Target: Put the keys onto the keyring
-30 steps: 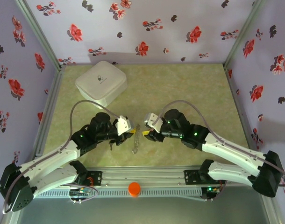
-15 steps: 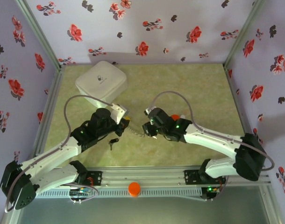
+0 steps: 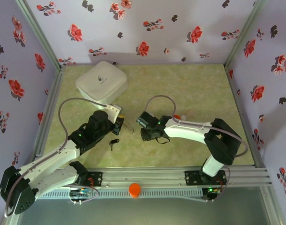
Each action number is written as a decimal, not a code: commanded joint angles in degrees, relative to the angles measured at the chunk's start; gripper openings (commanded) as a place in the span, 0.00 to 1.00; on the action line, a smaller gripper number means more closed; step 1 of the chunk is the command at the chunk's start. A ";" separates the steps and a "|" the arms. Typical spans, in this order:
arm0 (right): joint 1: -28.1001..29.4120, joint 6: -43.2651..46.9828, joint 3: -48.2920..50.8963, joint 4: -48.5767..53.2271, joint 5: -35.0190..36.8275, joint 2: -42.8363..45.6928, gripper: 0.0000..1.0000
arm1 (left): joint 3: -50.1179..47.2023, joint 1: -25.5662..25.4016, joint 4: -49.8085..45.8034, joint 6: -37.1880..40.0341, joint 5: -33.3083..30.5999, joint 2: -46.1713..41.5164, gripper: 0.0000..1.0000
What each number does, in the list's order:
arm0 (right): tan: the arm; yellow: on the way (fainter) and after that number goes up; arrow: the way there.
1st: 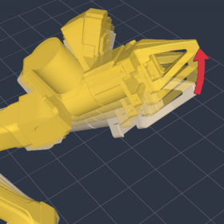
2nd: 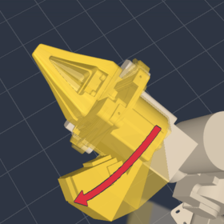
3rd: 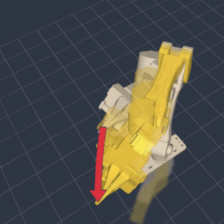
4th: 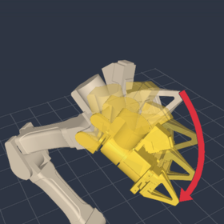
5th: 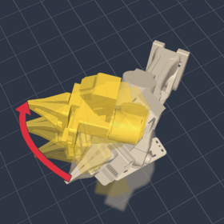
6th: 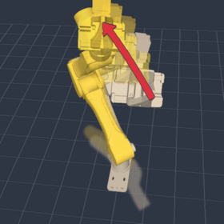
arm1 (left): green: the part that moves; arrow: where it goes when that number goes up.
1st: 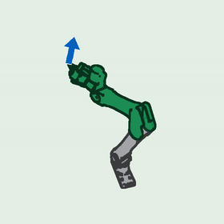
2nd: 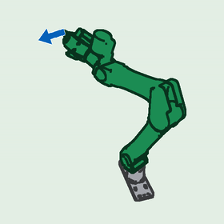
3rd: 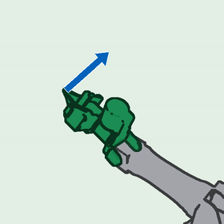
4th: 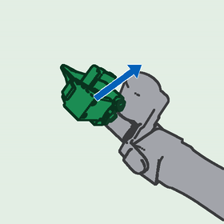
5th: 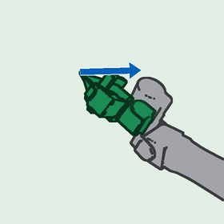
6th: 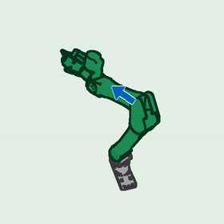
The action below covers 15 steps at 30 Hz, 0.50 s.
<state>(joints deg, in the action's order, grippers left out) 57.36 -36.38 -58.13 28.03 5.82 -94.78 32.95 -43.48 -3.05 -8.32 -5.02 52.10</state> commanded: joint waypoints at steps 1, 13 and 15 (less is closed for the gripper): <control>0.59 -1.12 -3.30 3.89 0.97 -2.77 0.42 | -1.06 0.33 3.52 -0.43 -0.99 -2.41 0.00; 1.37 0.91 -11.04 11.78 10.73 -10.83 0.40 | -3.14 0.35 5.18 1.51 -1.93 -5.05 0.00; 1.50 1.30 -11.82 12.14 10.51 -11.82 0.40 | -3.13 0.34 5.33 1.49 -1.96 -4.95 0.00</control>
<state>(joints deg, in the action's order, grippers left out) 58.41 -36.01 -68.07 36.53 13.37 -104.77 30.02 -43.48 -0.86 -7.99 -5.65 48.34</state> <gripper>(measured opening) 0.400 0.039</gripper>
